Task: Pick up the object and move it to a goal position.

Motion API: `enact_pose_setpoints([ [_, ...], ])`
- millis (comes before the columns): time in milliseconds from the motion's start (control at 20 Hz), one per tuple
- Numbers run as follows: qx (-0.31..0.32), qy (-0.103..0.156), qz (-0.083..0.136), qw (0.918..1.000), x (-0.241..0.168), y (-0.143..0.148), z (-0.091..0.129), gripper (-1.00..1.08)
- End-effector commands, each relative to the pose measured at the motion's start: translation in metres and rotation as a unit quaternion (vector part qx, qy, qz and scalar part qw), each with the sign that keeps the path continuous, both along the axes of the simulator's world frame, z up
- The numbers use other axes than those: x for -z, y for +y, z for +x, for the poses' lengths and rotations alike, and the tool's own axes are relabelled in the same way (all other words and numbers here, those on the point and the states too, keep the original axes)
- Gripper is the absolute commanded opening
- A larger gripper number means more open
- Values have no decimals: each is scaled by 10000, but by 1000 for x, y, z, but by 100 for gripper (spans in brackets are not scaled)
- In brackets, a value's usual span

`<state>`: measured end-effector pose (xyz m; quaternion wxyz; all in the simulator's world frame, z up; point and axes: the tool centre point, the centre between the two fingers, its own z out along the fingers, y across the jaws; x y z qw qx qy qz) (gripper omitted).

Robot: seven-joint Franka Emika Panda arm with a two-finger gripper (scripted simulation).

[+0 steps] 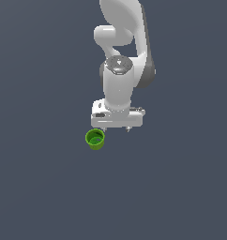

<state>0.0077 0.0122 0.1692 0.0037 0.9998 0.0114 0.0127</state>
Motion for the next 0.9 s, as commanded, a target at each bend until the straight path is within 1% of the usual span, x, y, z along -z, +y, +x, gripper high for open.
enact_pose_setpoints([
  [0, 0, 0, 0, 10000, 0, 0, 0, 28],
  [400, 2, -124, 76, 9999, -12, 10, 6, 28],
  [650, 14, -58, 71, 10000, -9, 7, 7, 28],
  [850, 40, 73, 67, 9999, -5, 0, 9, 28],
])
